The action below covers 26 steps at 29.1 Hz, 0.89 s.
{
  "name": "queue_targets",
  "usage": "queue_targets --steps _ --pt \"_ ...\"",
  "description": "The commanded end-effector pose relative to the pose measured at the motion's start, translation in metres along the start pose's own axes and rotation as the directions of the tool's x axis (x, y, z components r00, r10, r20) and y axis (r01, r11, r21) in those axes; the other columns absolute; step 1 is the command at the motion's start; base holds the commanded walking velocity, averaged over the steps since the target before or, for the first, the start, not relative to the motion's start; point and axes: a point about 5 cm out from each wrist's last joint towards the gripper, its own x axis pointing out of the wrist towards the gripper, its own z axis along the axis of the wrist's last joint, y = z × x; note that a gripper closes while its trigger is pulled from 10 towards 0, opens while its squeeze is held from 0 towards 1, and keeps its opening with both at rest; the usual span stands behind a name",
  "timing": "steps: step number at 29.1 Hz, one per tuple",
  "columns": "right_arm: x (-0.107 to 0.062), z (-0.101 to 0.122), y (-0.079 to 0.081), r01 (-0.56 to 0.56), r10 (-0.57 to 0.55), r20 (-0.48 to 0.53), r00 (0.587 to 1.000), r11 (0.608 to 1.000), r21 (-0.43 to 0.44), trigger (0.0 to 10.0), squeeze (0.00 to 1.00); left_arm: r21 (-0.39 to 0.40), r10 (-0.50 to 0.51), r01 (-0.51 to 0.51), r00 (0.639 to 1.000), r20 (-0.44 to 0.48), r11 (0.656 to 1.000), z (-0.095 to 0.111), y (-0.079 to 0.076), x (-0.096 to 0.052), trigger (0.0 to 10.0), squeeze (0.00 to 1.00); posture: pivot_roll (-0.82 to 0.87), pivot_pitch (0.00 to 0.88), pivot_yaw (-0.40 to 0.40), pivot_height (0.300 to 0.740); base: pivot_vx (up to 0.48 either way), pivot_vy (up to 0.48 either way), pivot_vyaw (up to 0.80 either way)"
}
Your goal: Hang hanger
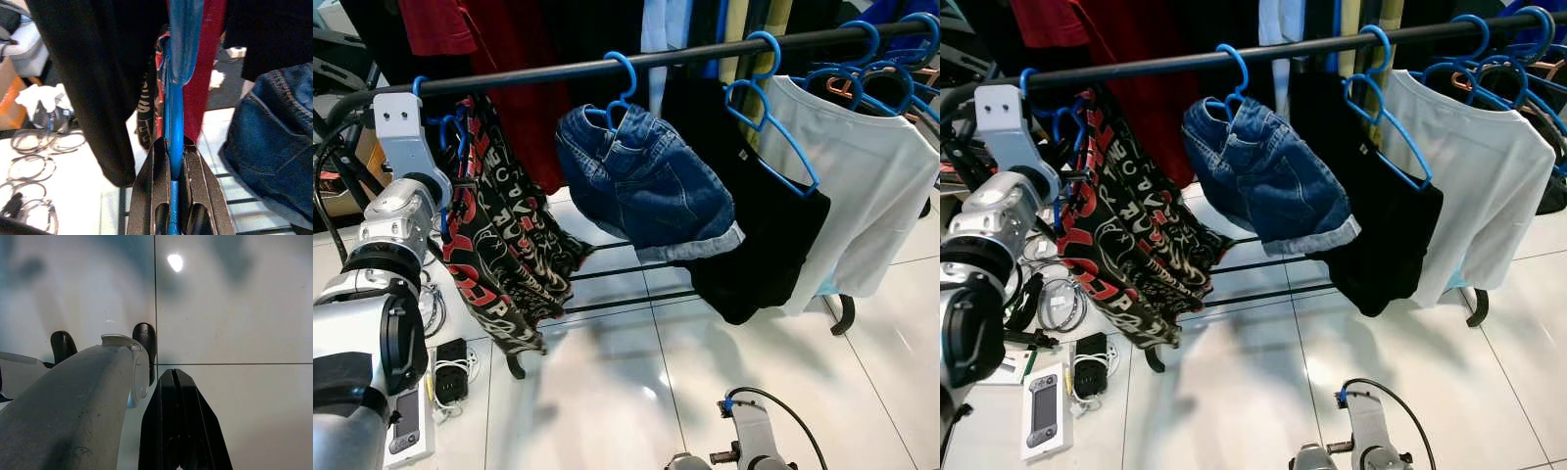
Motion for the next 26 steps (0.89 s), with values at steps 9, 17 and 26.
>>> queue_targets --steps 9,17,26 --pt "-0.001 -0.01 0.004 -0.012 0.012 -0.031 0.999 1.0 0.007 10.0 0.0 -0.074 -0.103 0.103 0.995 -0.005 0.992 -0.01 -0.007 -0.002 0.0 0.0 -0.11 0.245 0.12 0.74 0.0 0.0 0.0" --pt "-0.001 -0.008 0.004 -0.01 0.011 -0.028 1.0 1.0 0.009 10.0 0.0 -0.068 -0.15 0.158 0.981 0.12 0.985 0.019 -0.004 0.0 0.0 0.0 -0.1 0.227 0.118 0.74 0.0 0.0 0.0" --pt "0.0 -0.003 0.003 -0.009 0.009 -0.023 1.0 1.0 0.006 10.0 0.0 -0.042 -0.22 0.235 0.95 0.223 0.971 0.037 -0.004 -0.004 0.0 0.0 -0.09 0.207 0.11 0.74 0.0 0.0 0.0"
